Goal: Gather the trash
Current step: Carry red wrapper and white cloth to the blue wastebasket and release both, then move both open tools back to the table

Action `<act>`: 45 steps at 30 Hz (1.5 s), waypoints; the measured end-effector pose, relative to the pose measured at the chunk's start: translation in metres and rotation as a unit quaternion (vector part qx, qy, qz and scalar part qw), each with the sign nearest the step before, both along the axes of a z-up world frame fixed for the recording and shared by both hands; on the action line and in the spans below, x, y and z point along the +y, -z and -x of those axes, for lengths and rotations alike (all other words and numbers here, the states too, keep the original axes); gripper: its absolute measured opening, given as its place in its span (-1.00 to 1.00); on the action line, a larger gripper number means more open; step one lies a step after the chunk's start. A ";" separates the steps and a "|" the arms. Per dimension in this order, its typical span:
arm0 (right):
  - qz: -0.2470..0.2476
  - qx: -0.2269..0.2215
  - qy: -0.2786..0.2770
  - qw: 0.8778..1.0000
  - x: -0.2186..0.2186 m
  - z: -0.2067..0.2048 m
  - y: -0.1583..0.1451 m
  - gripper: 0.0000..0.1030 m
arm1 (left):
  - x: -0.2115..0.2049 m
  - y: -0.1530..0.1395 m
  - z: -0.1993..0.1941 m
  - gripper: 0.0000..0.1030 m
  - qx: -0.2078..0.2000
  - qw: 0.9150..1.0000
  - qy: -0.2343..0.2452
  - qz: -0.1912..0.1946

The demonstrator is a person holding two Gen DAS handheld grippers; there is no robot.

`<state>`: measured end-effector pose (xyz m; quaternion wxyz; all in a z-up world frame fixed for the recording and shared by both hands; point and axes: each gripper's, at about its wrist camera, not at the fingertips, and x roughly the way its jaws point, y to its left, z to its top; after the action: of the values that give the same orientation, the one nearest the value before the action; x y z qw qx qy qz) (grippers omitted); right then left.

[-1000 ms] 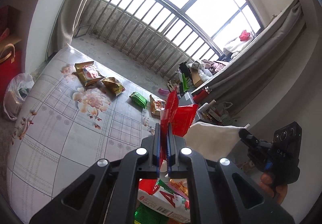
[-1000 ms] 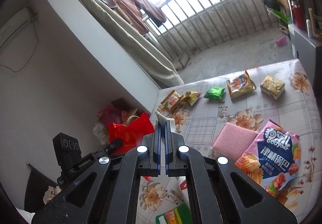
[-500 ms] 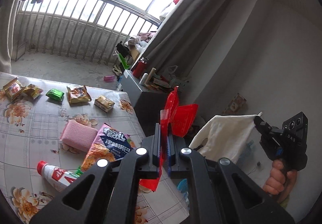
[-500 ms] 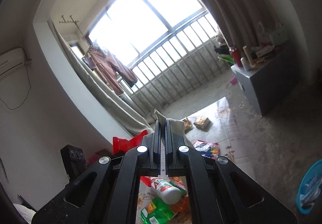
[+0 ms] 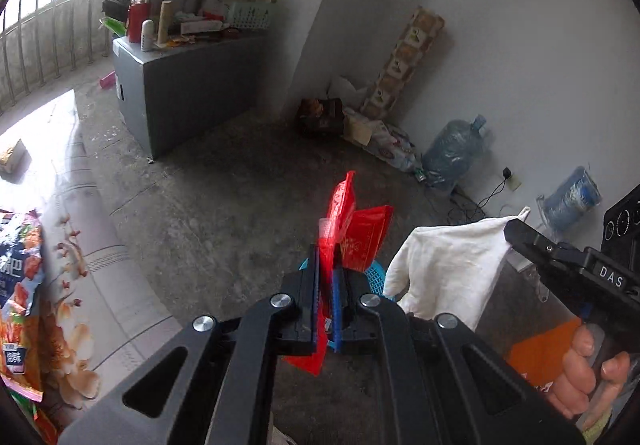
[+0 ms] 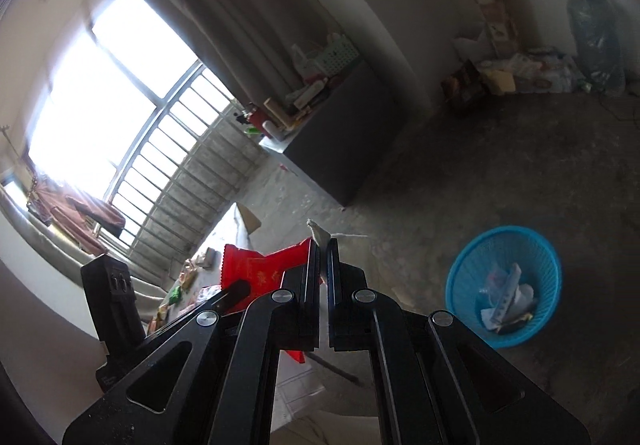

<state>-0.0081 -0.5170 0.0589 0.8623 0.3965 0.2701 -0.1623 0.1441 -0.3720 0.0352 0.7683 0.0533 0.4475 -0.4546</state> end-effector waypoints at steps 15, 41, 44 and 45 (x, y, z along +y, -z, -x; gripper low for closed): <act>-0.111 0.105 0.116 0.981 -0.105 0.025 0.148 -0.78 | -0.160 0.148 0.021 -0.76 0.015 0.989 0.047 -0.142; -0.028 0.070 0.050 0.996 0.009 0.049 0.070 0.41 | -0.014 -0.024 0.050 0.54 -0.077 0.996 0.047 -0.019; -0.018 0.055 0.006 0.998 0.026 0.036 0.053 0.44 | 0.031 -0.044 0.044 0.59 -0.072 0.997 0.022 0.001; -0.012 0.051 -0.009 0.999 0.032 0.032 0.047 0.44 | 0.047 -0.050 0.040 0.61 -0.070 0.997 0.011 0.008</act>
<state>-0.0401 -0.4846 0.0118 0.8440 0.3956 0.3191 -0.1712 0.1038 -0.3245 0.0848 0.7929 0.0833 0.3885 -0.4621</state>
